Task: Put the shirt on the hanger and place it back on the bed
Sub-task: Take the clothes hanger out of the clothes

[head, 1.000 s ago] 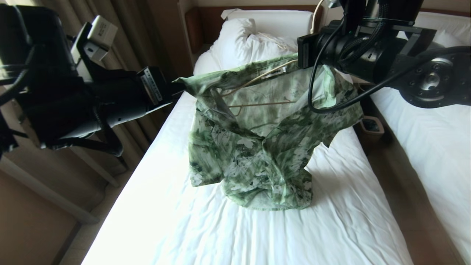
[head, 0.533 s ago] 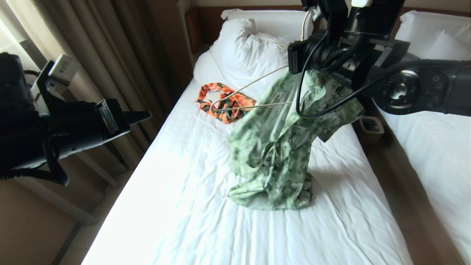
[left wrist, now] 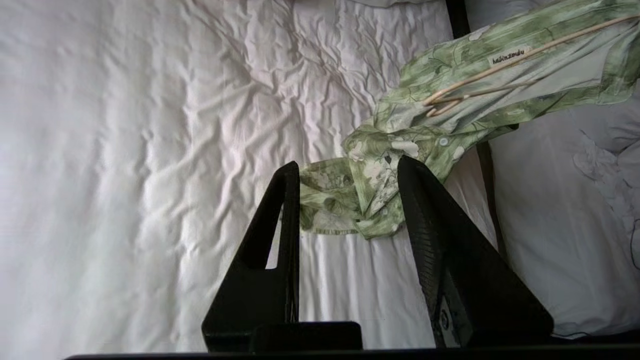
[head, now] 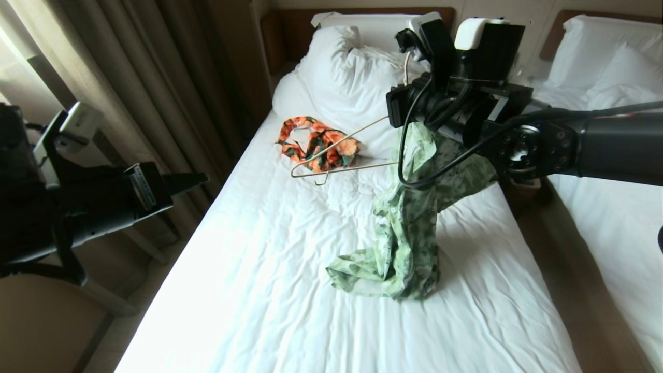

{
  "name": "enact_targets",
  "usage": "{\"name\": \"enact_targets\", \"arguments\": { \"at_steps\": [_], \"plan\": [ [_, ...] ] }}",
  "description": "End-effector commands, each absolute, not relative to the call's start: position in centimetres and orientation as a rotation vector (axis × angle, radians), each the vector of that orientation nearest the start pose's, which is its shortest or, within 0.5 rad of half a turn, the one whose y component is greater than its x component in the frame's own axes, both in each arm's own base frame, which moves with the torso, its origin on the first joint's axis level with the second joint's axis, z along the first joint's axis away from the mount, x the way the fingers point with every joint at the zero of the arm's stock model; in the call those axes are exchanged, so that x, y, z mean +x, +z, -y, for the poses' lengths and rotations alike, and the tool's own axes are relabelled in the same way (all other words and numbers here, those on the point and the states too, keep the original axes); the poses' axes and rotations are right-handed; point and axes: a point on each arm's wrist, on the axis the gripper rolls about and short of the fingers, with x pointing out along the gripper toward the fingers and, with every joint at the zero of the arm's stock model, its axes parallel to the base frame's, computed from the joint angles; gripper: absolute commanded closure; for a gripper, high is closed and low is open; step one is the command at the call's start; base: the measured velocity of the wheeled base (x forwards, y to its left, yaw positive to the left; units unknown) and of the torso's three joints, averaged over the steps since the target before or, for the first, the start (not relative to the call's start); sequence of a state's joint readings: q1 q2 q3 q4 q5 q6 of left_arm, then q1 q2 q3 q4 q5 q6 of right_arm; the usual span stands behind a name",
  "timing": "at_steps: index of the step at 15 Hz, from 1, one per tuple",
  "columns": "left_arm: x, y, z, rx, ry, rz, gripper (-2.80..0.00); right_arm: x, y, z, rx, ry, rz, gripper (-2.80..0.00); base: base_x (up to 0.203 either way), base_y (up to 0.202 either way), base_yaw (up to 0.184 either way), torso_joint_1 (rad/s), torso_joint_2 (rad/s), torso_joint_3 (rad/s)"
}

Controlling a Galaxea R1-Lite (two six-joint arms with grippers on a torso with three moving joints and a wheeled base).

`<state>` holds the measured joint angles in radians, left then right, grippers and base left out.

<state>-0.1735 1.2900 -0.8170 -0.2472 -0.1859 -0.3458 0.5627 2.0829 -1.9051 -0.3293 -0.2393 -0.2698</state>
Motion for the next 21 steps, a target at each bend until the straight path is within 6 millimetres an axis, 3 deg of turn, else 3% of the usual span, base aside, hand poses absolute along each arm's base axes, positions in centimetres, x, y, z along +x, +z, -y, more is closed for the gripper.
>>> {"name": "enact_targets", "arguments": {
  "at_steps": [1,3,4,9,13,19,21],
  "plan": [
    [17.9,24.4,2.5,-0.354,-0.264,-0.279,-2.80,37.5,30.8,-23.7,-0.211,0.311,0.176,0.00,0.000,0.000,0.000,0.000,0.00,0.000],
    [16.4,23.4,1.3,-0.367,-0.202,-0.276,-2.80,37.7,30.5,-23.9,-0.204,0.301,0.177,0.00,0.000,0.000,0.000,0.000,0.00,0.000],
    [15.7,23.1,0.7,-0.372,-0.175,-0.269,0.00,37.9,30.1,-24.0,-0.204,0.302,0.171,0.00,0.000,0.000,0.000,0.000,0.00,0.000],
    [12.6,22.2,-1.5,-0.394,-0.013,-0.208,0.00,38.5,28.6,-25.1,-0.012,0.288,0.103,0.00,0.000,0.000,0.000,0.000,0.00,0.000],
    [9.6,22.2,-1.7,-0.384,0.044,-0.124,0.00,38.6,27.5,-25.4,0.236,0.187,-0.006,0.00,0.000,0.000,0.000,0.000,0.00,0.000],
    [6.5,21.4,-1.0,-0.369,0.045,-0.049,0.00,35.7,30.0,-23.6,0.338,0.216,-0.166,0.00,0.000,0.000,0.000,0.000,0.00,0.000],
    [5.7,21.3,-0.9,-0.365,0.051,-0.028,0.00,35.5,28.5,-23.6,0.269,0.205,-0.285,0.00,0.000,0.000,0.000,0.000,0.00,0.000]
  ]
}}
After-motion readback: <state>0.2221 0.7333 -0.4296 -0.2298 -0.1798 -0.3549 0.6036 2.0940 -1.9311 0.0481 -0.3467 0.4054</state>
